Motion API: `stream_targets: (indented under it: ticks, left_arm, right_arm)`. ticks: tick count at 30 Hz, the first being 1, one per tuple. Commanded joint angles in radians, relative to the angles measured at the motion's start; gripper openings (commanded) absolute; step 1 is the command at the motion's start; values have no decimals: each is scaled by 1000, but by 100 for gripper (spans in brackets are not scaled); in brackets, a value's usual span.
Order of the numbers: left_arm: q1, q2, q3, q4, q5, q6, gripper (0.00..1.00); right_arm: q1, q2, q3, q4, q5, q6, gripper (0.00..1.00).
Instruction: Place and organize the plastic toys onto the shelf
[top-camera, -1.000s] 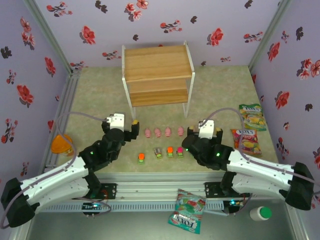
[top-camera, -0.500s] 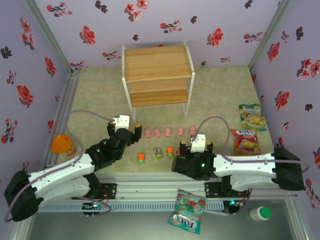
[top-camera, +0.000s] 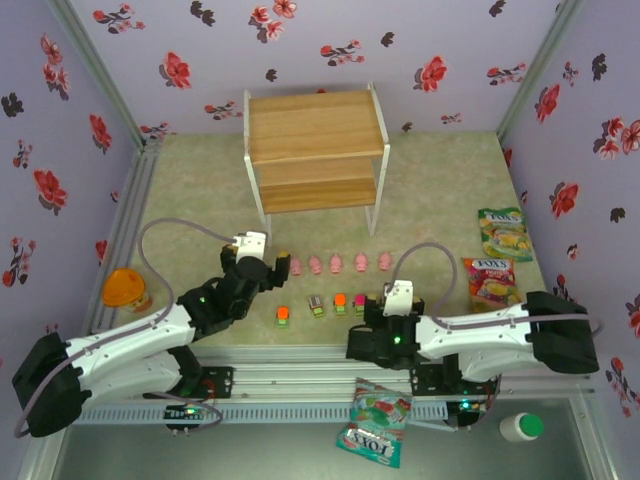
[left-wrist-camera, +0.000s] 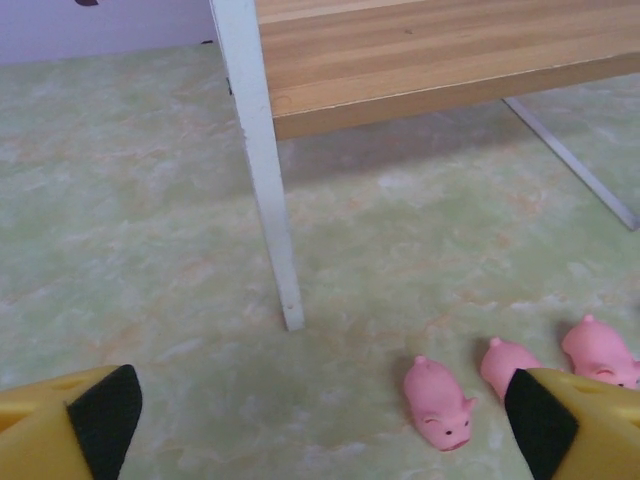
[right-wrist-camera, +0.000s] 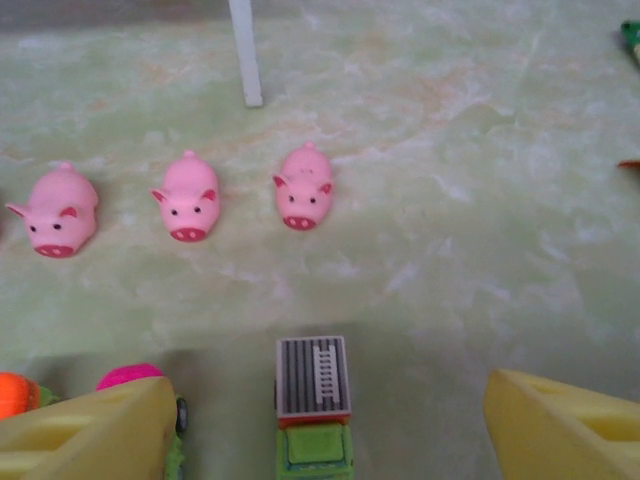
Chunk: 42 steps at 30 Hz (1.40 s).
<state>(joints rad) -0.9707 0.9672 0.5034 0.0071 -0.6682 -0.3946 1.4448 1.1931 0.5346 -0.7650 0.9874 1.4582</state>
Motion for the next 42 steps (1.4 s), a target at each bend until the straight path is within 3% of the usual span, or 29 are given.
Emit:
stream_targets:
  ticks: [1,11,19,22,29,34,42]
  left_arm:
    - [-5,-14,-40,62,10,-20,100]
    - [-5,14,-29,61,4,-9,100]
    - [-4,62,-3,47,7,-9,100]
    - [-4,78,7,38,8,-10,100]
    - [-5,84,9,40,9,-9,100]
    - [-5,88,9,43,9,-7,100]
    - [-4,108,20,36,9,-6,100]
  right_arm:
    - [-40,-48,-40,69,-56,-45,79]
    - [-119,-7,-74,187,-182,-140,71]
    - [-141,4,-88,230,-211,-167,68]
    - [-155,14,-91,248,-235,-186,62]
    - [-165,34,-103,262,-252,-183,60]
    - [-187,44,-101,279,-274,-217,52]
    - [-221,53,-102,291,-315,-260,50]
